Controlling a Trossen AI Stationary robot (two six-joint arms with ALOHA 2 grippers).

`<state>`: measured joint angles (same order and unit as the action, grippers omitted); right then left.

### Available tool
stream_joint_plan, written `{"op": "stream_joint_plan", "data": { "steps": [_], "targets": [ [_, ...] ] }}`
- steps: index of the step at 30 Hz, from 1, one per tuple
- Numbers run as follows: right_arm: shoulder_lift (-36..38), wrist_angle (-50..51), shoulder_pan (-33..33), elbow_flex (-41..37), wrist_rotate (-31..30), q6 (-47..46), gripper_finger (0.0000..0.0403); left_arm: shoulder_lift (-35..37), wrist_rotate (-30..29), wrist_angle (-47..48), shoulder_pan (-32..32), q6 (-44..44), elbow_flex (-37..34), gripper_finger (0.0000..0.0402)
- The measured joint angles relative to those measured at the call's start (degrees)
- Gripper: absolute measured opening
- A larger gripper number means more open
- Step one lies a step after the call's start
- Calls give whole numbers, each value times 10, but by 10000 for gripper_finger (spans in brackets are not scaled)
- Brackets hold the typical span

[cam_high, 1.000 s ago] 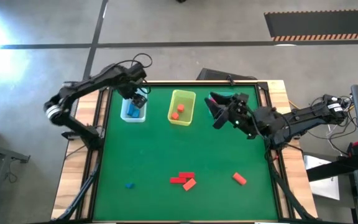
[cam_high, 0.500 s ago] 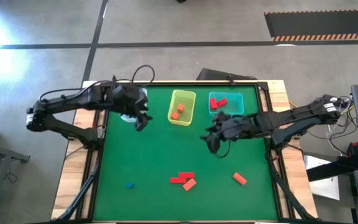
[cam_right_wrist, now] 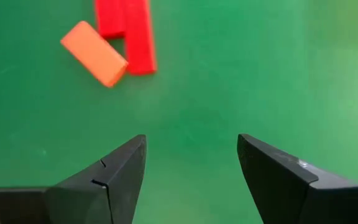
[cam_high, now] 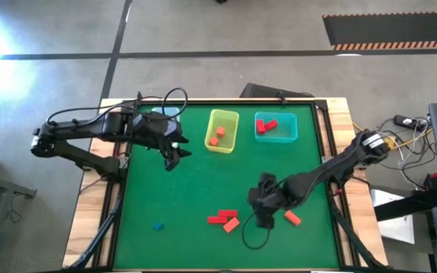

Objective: Sort & place blocks by color
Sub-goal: Put the red block into the blue bin

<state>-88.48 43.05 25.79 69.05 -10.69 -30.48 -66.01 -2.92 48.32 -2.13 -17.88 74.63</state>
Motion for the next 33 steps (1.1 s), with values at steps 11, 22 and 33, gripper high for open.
{"op": "stream_joint_plan", "data": {
  "steps": [11, 22, 33],
  "targets": [
    [-136, -196, -2, 4, 2, 31, 241, -2, 0, 1, 0, 3, 0, 219],
    [-179, -225, -22, 15, -13, 62, 241, -3, 0, 2, 0, 6, 0, 219],
    [-182, -254, -49, 11, -10, 91, 241, -3, 0, 2, 0, 3, 0, 219]
  ]
}}
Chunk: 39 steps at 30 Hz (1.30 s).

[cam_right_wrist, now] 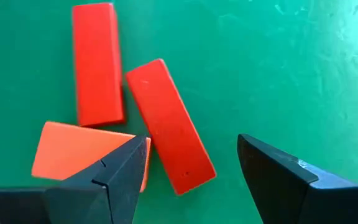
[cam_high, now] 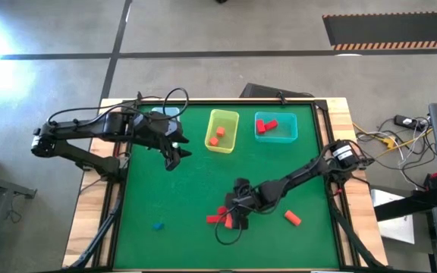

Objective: Sort & place blocks by color
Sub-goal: Put the red block into the blue bin

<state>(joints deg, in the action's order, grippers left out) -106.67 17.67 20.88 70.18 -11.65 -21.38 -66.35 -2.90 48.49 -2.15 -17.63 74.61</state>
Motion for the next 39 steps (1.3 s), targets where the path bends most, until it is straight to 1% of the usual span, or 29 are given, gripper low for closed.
{"op": "stream_joint_plan", "data": {
  "steps": [4, 7, 17, 20, 25, 30, 33, 36, 39],
  "targets": [
    [0, -3, -6, -2, -3, 19, 241, 0, 0, 0, 0, 0, 0, 219],
    [0, -4, -15, -2, -5, 13, 241, 0, 0, 0, 0, 0, 0, 219],
    [0, -31, -67, -2, -5, 14, 241, 0, -3, 0, 0, 0, 0, 219],
    [0, -34, -79, -2, 14, 27, 241, 0, -4, 0, 0, 0, 0, 219],
    [0, -26, -83, -2, 74, 61, 241, 0, -4, 0, 0, 0, 0, 219],
    [1, -17, -83, -1, 80, 63, 241, 0, -5, 0, 0, 0, 0, 219],
    [1, -13, -86, -1, 105, 64, 241, 0, -5, 0, 0, 0, 0, 219],
    [3, 17, -84, 0, 137, 68, 241, 0, -5, 0, 0, 0, 0, 219],
    [4, 24, -80, 0, 140, 70, 241, 0, -5, 0, 0, 2, 0, 219]
  ]
}}
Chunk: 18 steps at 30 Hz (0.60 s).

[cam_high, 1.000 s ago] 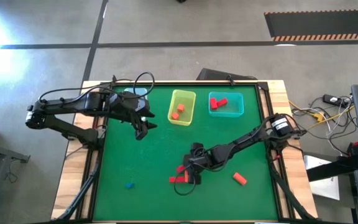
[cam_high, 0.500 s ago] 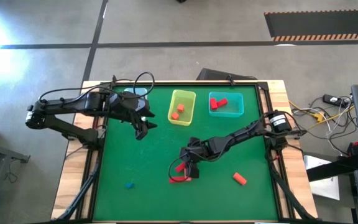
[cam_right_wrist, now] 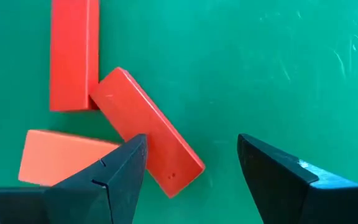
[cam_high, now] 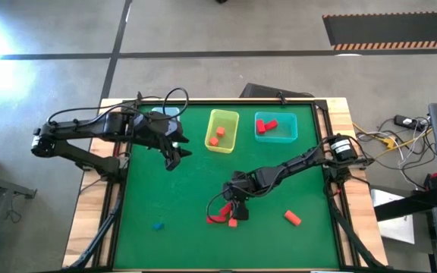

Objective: Sort & place blocks by color
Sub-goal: Put the red block into the blue bin

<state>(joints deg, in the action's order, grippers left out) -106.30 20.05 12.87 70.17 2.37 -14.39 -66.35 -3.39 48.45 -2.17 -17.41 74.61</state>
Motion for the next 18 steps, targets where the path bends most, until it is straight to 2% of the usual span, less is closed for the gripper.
{"op": "stream_joint_plan", "data": {
  "steps": [5, 9, 12, 16, 18],
  "targets": [
    [-5, -59, -11, -1, -72, -28, 241, -3, -9, 0, 0, 2, 0, 219],
    [-4, -72, -34, -1, -86, -78, 241, -3, -12, 0, 0, -1, 0, 219],
    [2, -72, -37, -1, -61, -59, 241, -3, -12, 0, 0, -1, 0, 219],
    [10, -67, -36, -1, 0, 24, 241, -3, -12, 0, 0, -2, 0, 219],
    [10, -67, -36, -1, 17, 97, 241, -3, -12, 0, 0, -2, 0, 219]
  ]
}}
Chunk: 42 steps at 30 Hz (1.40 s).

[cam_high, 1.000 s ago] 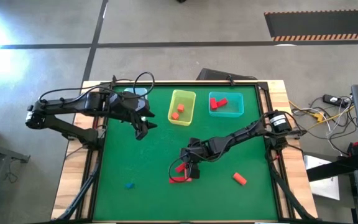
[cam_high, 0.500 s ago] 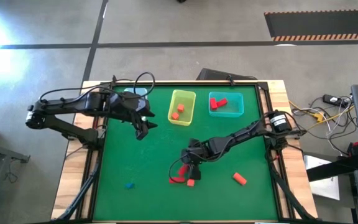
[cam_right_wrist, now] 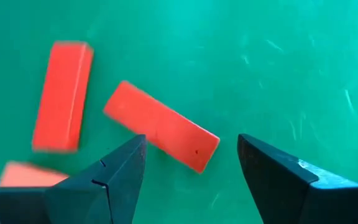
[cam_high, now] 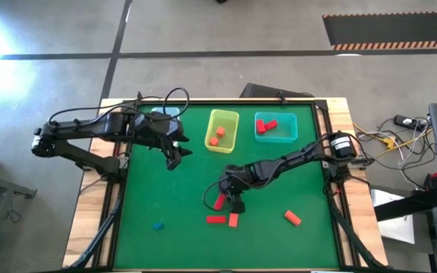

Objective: Sort & place blocks by color
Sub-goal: Put the red block into the blue bin

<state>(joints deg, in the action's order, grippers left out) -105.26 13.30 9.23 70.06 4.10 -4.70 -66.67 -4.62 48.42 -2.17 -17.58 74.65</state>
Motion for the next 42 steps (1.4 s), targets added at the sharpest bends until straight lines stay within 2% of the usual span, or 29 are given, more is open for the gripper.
{"op": "stream_joint_plan", "data": {
  "steps": [5, 9, 15, 22, 25, 30, 31, 37, 42],
  "targets": [
    [-12, -4, 0, 0, 5, 264, 241, 0, -2, 0, 0, 0, 0, 219],
    [-20, -1, 0, 0, 7, 344, 241, 0, -2, 0, 0, 0, 0, 219],
    [-39, -23, -2, 0, 12, 330, 239, -1, -4, -1, 0, 0, 0, 219],
    [-70, -64, -19, 3, 87, 294, 223, -6, -4, -5, 0, -1, 0, 219],
    [-74, -57, -34, 3, 117, 272, 189, -6, -4, -5, 0, -1, 0, 219],
    [-76, -59, -43, 3, 128, 259, 101, -6, -4, -7, 0, -1, 0, 219],
    [-75, -58, -44, 4, 127, 259, 90, -6, -4, -9, 0, -1, 0, 219],
    [-68, -29, -45, 20, 103, 257, 91, -6, -8, -18, 0, -1, 0, 219],
    [-40, 15, -49, 34, 4, 246, 91, -6, -19, -18, -1, -1, 0, 219]
  ]
}}
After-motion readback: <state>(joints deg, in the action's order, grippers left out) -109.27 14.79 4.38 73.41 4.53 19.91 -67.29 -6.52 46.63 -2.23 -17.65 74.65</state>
